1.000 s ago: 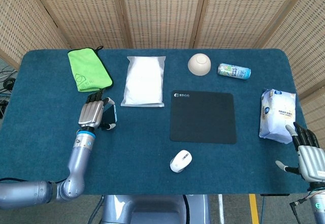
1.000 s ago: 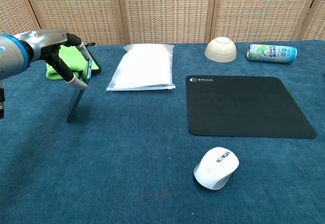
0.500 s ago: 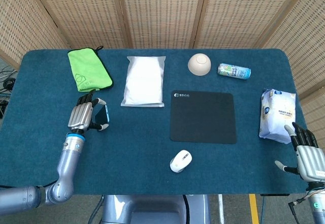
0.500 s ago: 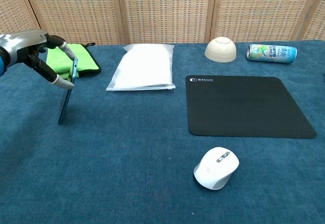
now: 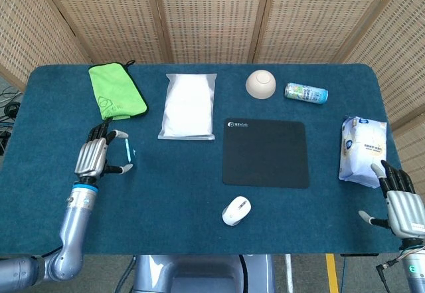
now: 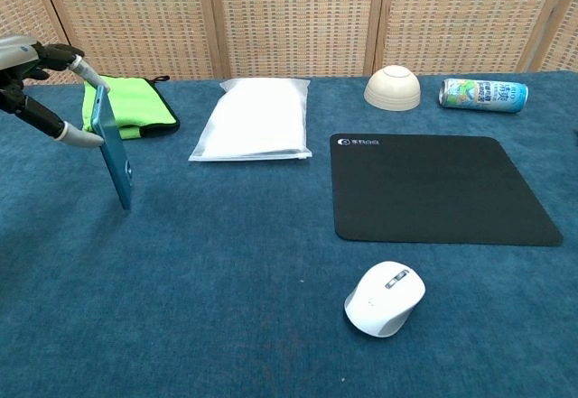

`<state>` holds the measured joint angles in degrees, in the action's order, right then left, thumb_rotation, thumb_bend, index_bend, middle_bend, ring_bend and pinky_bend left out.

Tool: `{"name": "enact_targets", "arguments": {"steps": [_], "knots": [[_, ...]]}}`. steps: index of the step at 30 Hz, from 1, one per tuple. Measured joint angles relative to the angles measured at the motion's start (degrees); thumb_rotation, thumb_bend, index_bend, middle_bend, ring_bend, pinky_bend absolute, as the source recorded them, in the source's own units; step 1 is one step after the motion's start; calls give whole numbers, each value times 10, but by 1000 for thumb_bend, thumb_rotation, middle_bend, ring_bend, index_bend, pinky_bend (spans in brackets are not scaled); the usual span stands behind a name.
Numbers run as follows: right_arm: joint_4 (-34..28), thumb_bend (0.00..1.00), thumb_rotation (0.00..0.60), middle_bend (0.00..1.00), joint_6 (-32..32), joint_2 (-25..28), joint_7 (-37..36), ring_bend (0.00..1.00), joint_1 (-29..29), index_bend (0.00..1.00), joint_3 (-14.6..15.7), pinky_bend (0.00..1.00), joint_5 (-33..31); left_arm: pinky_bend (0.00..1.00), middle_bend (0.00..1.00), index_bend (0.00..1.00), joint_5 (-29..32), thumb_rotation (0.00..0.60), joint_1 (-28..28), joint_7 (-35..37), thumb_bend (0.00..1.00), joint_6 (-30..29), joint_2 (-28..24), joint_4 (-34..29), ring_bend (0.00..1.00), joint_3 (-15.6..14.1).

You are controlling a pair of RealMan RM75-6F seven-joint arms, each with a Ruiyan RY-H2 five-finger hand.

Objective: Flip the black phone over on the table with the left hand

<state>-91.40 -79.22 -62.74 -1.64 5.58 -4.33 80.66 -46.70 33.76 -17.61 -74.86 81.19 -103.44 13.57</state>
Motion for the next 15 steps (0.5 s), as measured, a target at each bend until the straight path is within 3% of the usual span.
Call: {"name": "enact_targets", "arguments": {"steps": [15], "knots": [[-3,53,600,0,1,-5,16,0,2,0,1,0,-1,0,0,683,-52,600,-81,104,374,14,-28,60,0,-42]]}}
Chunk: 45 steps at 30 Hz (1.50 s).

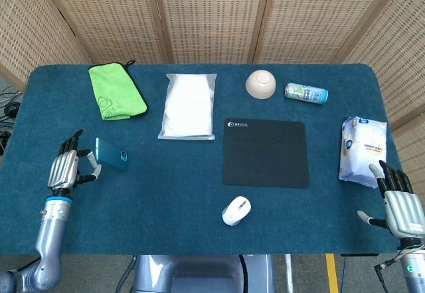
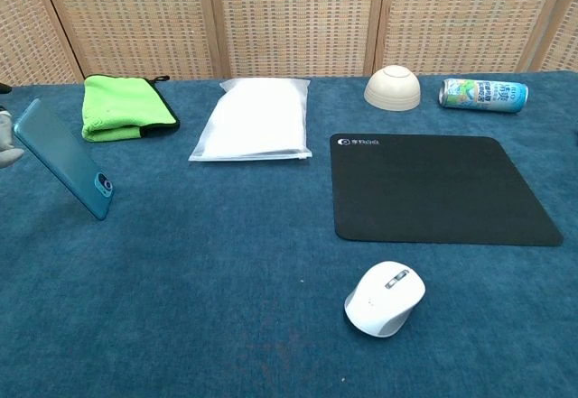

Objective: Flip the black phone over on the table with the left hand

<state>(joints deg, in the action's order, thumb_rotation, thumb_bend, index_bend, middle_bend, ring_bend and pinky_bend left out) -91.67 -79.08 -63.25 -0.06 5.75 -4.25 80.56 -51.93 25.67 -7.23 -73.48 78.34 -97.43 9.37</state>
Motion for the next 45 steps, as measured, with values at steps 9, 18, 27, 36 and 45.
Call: {"name": "enact_targets", "arguments": {"steps": [9,18,27,36,45], "knots": [[1,53,600,0,-1,-2,0,0,0,0,-1,0,-1,0,0,682,-52,600,-48,50,199,-24,-30,-2,0,-13],[-2,51,600,0,-1,-3,11,0,1,0,1,0,2,0,0,452,-135,600,-92,134,100,-48,-69,-25,0,-25],[-1,53,600,0,-3,-4,13,0,0,0,0,0,0,0,0,52,-215,600,-116,178,32,-58,-81,-15,0,-44],[-2,51,600,0,-10,-3,21,0,-3,0,-2,0,-3,0,0,25,-269,600,-136,61,19,-133,-21,97,0,-56],[-7,51,600,0,-20,-8,44,0,-5,0,-1,0,1,0,0,25,-284,600,-163,15,21,-147,27,185,0,-69]]}}
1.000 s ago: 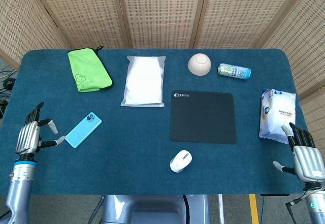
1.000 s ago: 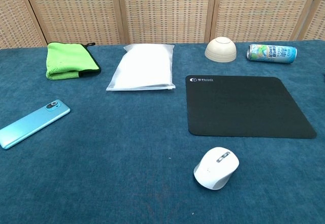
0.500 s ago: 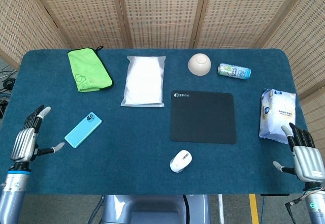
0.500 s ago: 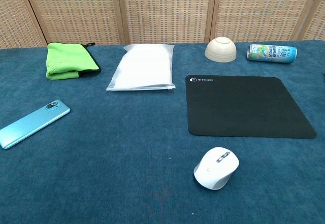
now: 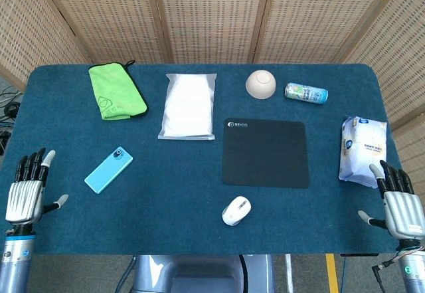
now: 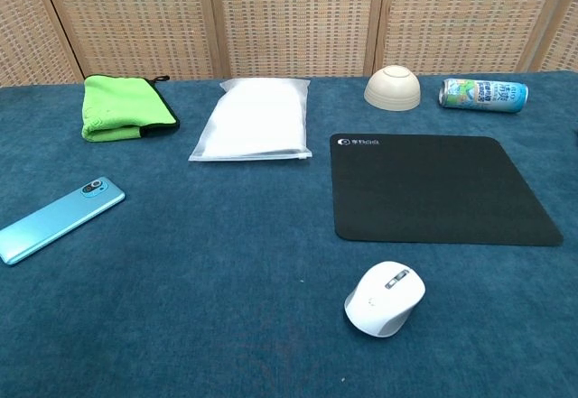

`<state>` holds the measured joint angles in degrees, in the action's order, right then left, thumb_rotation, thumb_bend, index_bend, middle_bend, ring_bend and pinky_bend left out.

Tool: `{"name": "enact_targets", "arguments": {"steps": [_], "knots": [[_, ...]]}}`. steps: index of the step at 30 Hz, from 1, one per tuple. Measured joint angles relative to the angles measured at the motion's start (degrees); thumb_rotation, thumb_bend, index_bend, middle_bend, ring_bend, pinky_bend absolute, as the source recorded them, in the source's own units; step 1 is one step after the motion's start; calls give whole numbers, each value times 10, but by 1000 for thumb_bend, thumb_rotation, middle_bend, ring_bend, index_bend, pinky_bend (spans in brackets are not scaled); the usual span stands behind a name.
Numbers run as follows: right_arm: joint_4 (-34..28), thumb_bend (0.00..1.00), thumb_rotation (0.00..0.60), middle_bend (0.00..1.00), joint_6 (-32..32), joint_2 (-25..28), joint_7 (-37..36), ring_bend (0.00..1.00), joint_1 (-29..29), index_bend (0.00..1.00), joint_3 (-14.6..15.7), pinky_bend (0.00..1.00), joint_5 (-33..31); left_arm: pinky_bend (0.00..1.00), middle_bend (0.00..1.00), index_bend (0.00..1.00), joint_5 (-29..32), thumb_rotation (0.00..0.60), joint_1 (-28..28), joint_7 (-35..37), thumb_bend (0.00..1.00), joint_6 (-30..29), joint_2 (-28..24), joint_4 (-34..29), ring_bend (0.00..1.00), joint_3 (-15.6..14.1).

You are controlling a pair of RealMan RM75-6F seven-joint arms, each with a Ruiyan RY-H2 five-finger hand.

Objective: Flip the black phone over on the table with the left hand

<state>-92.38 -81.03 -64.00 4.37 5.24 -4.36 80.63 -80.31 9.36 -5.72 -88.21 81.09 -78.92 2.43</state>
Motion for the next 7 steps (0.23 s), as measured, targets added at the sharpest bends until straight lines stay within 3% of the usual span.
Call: {"name": "enact_targets", "arguments": {"steps": [7], "knots": [[-3,53,600,0,1,-2,8,0,1,0,1,0,1,0,0,25,-15,600,-4,0,23,3,-10,-19,0,-4]]}}
